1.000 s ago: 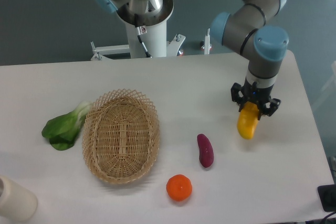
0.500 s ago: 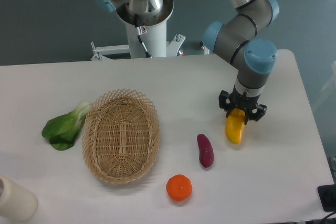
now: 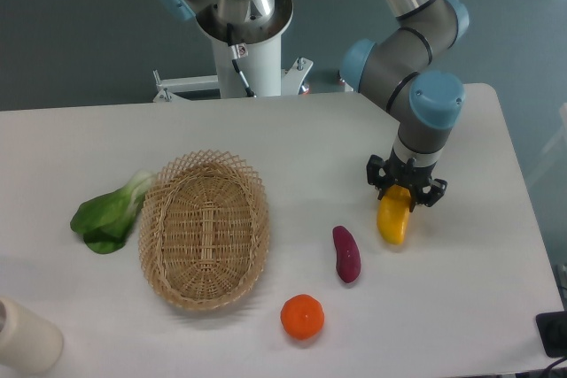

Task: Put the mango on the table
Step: 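Lower the held yellow mango down onto the table surface, then open the gripper to release the mango and lift slightly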

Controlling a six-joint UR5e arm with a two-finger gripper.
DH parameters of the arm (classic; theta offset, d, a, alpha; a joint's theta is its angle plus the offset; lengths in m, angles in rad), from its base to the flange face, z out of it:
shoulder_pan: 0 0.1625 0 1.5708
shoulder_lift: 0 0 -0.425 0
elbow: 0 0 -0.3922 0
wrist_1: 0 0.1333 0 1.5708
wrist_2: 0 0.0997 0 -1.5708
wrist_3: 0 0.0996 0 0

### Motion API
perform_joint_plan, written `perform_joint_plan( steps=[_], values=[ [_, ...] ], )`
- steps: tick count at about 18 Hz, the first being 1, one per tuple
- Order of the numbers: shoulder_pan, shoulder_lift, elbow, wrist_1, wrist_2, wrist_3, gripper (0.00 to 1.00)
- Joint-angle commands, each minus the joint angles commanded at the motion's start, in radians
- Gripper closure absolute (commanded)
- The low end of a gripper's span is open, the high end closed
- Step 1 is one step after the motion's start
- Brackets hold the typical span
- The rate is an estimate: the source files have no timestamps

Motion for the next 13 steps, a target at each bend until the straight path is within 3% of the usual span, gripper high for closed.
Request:
perform_joint_plan(
  steps=[13],
  values=[
    [-0.002,0.028,0.091,-0.006,0.005,-0.011,0.00]
  ],
)
